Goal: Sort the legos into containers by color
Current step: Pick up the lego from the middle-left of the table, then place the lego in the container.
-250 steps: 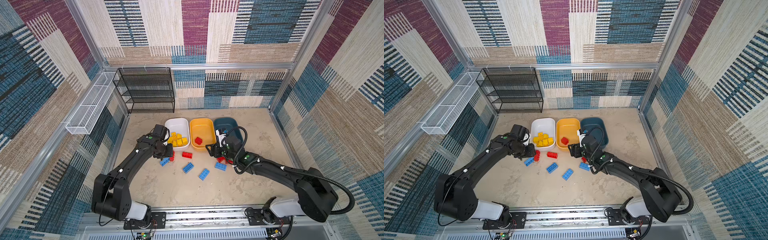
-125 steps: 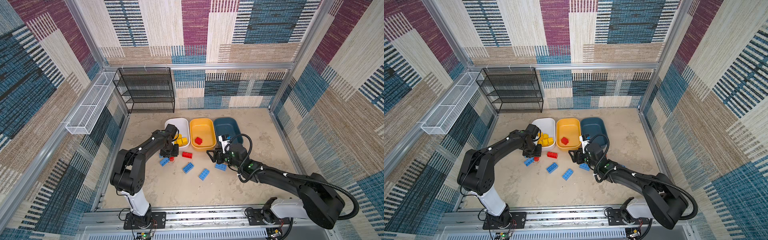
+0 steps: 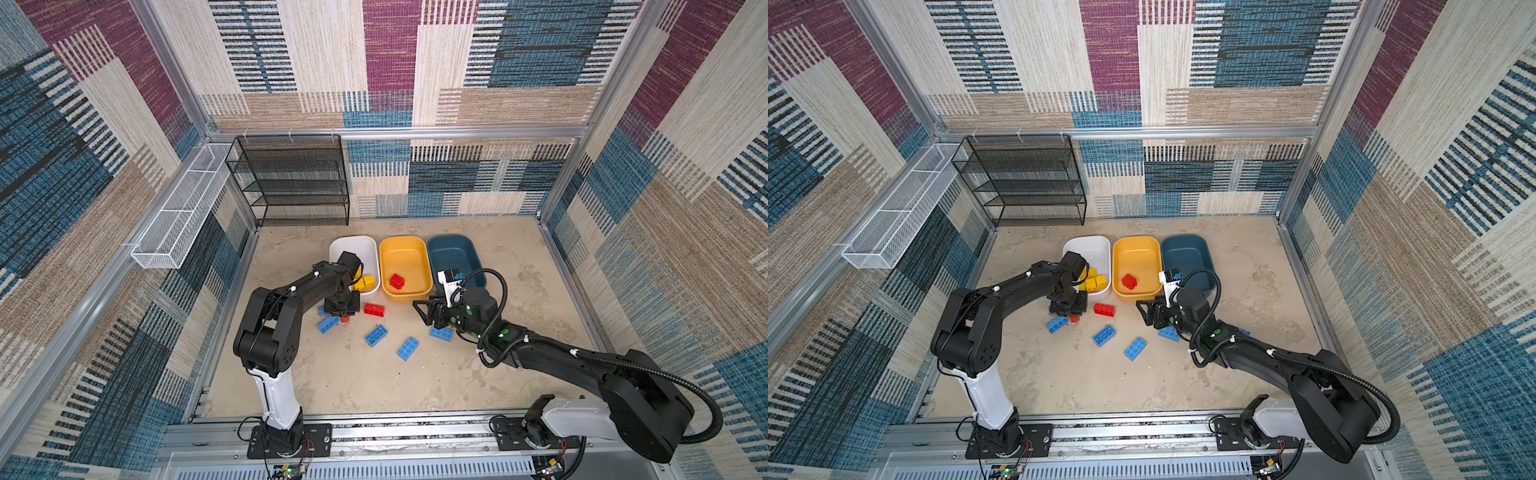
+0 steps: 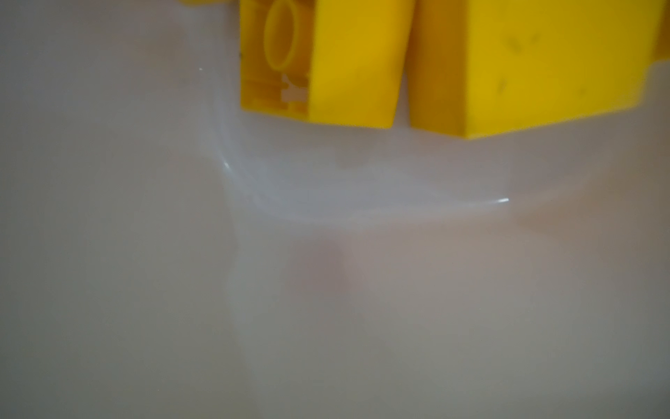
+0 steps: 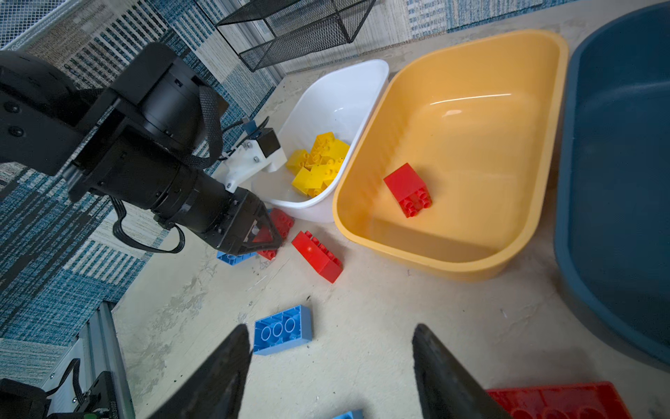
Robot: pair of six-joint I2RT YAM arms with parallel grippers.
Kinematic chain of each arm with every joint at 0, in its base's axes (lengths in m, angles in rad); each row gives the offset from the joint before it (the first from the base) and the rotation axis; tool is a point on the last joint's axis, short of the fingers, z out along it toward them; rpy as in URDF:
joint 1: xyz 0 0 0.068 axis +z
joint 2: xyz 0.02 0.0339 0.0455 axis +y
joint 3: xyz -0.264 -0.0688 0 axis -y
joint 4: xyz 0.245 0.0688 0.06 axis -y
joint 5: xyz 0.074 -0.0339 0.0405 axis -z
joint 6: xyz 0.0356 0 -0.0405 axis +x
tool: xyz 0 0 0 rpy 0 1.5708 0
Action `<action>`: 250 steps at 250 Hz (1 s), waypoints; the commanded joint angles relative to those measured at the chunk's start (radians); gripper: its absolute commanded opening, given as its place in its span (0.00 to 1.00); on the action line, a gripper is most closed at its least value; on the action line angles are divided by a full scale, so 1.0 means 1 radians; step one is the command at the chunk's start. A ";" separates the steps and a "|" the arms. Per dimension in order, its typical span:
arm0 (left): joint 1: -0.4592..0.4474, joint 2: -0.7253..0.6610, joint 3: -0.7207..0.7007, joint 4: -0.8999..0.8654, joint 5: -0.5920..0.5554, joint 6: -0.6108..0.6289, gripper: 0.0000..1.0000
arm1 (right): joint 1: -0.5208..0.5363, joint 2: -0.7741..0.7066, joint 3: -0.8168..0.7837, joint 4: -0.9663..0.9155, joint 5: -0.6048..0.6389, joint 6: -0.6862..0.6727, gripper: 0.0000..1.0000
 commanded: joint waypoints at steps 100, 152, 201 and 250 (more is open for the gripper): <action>-0.076 -0.183 0.120 -0.110 0.044 -0.017 0.21 | 0.001 -0.014 -0.009 0.047 -0.022 0.011 0.72; -0.125 -0.080 0.348 -0.159 0.092 -0.011 0.21 | 0.001 -0.049 -0.003 0.021 -0.007 0.002 0.71; -0.173 0.130 0.611 -0.199 0.127 0.000 0.21 | 0.001 -0.105 0.001 -0.048 0.014 -0.007 0.72; -0.192 0.334 0.853 -0.243 0.160 0.001 0.22 | 0.001 -0.209 -0.032 -0.175 0.069 -0.013 0.73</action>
